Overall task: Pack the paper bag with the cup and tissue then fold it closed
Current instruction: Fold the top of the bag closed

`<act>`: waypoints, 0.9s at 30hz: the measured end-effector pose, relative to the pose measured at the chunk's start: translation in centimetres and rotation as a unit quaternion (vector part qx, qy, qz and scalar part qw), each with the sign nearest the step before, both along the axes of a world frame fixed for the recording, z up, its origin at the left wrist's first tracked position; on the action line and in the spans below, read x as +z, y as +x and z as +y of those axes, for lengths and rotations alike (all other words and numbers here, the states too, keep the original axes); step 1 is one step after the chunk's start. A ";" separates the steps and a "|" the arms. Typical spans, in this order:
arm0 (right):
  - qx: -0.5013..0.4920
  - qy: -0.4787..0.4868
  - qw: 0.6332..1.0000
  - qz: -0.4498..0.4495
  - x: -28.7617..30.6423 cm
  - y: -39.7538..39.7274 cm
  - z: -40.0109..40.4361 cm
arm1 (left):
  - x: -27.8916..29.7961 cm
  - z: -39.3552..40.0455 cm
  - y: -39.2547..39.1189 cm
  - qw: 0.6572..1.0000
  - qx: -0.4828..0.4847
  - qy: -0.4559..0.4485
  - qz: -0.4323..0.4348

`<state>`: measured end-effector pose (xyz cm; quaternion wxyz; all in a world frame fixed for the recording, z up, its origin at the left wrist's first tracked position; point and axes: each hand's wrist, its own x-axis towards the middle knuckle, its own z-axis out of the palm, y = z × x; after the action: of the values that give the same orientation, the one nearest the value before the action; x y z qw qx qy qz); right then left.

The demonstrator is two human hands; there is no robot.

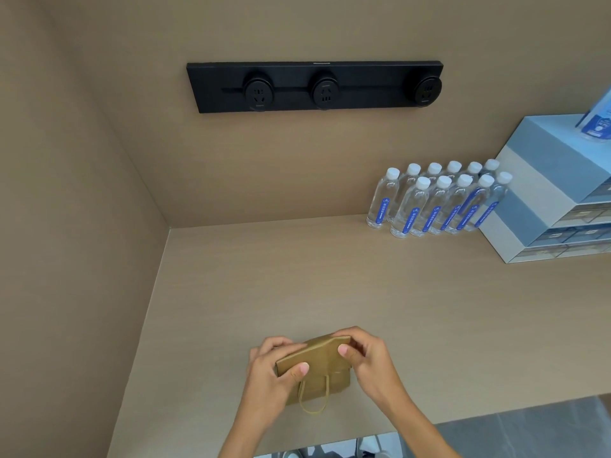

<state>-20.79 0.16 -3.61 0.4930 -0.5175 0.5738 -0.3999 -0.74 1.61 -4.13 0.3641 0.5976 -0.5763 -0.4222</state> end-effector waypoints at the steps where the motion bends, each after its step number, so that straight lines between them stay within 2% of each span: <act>1: 0.012 0.003 1.000 -0.012 0.0 0.0 0.0 | 0.3 -0.1 0.1 1.000 -0.014 0.000 0.022; 4: 0.026 0.024 0.999 -0.042 0.0 0.0 -0.2 | 0.8 -0.9 0.1 0.994 -0.028 0.045 0.092; 9: -0.002 -0.004 1.000 -0.023 -0.1 0.4 -0.6 | 0.8 -0.9 -0.6 0.996 0.015 0.054 0.072; 16: -0.042 -0.010 0.997 -0.068 -0.8 -0.5 -0.4 | 0.0 -0.5 1.0 0.991 0.030 0.097 0.089; 19: -0.032 0.004 0.997 -0.073 -1.0 -0.9 -0.2 | -0.2 -0.4 1.0 0.991 0.041 0.094 0.088; 24: -0.077 -0.005 0.995 -0.071 -0.3 -1.6 -0.4 | 0.2 -0.6 -1.0 0.990 0.079 0.067 0.099; 27: -0.100 -0.013 0.991 -0.085 0.9 -4.3 0.4 | 1.4 -0.7 -3.7 0.991 0.057 0.054 0.108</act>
<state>-25.08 0.58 -2.75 0.4907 -0.4278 0.5739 -0.4969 -4.46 0.88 -2.76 0.4146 0.5993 -0.4748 -0.4934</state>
